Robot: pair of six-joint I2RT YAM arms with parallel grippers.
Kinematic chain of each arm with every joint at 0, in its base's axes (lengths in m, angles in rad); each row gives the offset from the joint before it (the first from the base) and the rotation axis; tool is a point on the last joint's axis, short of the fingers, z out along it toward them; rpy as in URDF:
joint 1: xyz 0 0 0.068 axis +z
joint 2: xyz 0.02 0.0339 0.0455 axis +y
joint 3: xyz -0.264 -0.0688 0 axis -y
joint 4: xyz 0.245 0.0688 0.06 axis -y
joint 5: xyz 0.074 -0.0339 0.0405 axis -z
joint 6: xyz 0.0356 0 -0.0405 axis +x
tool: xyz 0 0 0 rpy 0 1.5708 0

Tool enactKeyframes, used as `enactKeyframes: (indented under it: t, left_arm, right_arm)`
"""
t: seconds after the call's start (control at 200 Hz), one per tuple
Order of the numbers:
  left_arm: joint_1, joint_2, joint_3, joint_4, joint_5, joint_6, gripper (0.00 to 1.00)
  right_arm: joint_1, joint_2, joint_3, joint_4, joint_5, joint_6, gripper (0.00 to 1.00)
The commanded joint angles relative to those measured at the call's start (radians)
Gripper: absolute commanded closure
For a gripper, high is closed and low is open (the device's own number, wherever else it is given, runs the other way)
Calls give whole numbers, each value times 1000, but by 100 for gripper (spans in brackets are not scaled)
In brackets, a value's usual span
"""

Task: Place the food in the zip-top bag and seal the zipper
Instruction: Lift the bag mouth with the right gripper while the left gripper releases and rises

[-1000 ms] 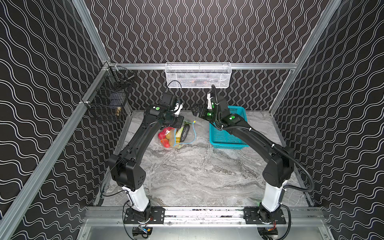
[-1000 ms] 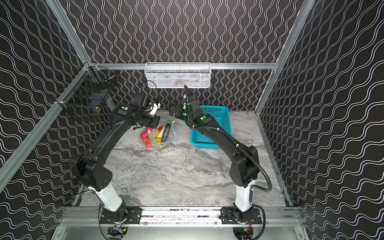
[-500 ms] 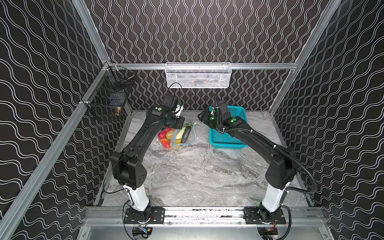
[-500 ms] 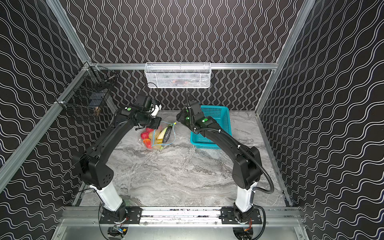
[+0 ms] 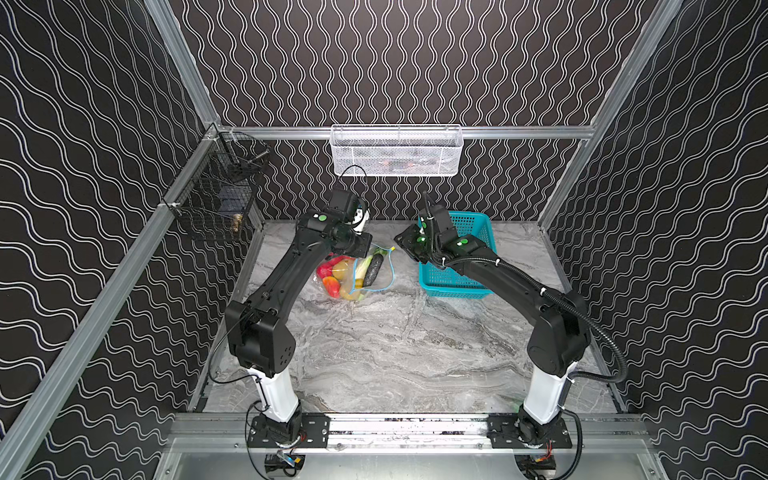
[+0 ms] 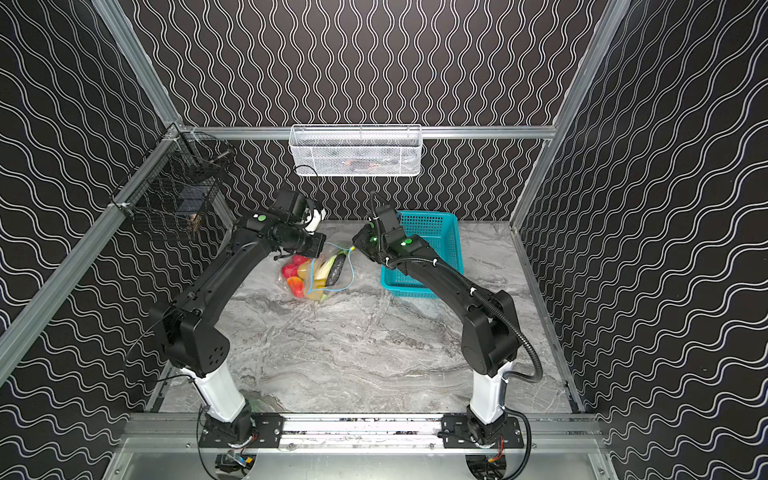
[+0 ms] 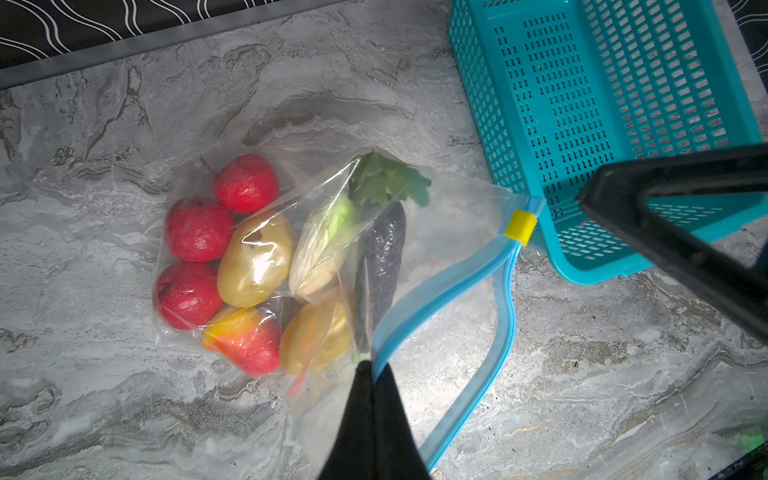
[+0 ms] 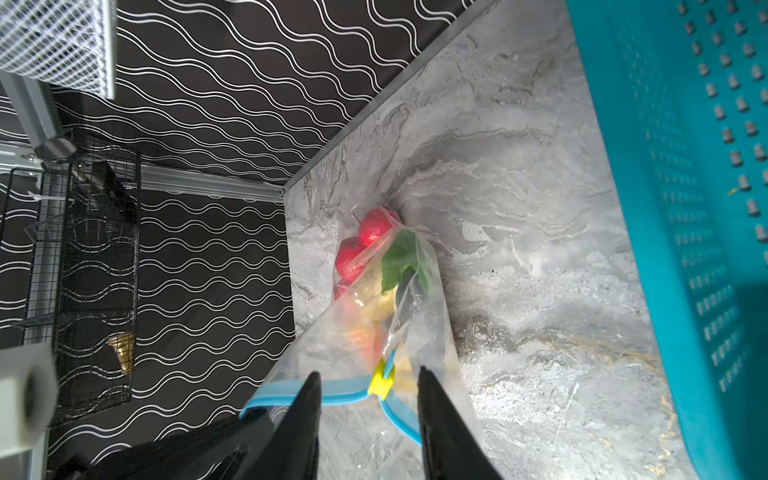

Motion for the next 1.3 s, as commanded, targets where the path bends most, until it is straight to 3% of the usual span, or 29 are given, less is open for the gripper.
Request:
enactKeyframes:
  t: [0.0,0.756,1.106,1.296]
  left_arm:
    - [-5,0,5,2,-4,2,100]
    - [-18,8,44,-18,-29,10,100]
    - [-18,-14,26,-9,-33,11,100]
    - [-19,-17,36,-14,-36,21,100]
  right_arm:
    - [12,-1,-9,40,3,42,61]
    - [16,64,2,86,7,78,70]
    - [16,47,-23,142,16,86,84]
    - [16,65,3,138,20,65,100]
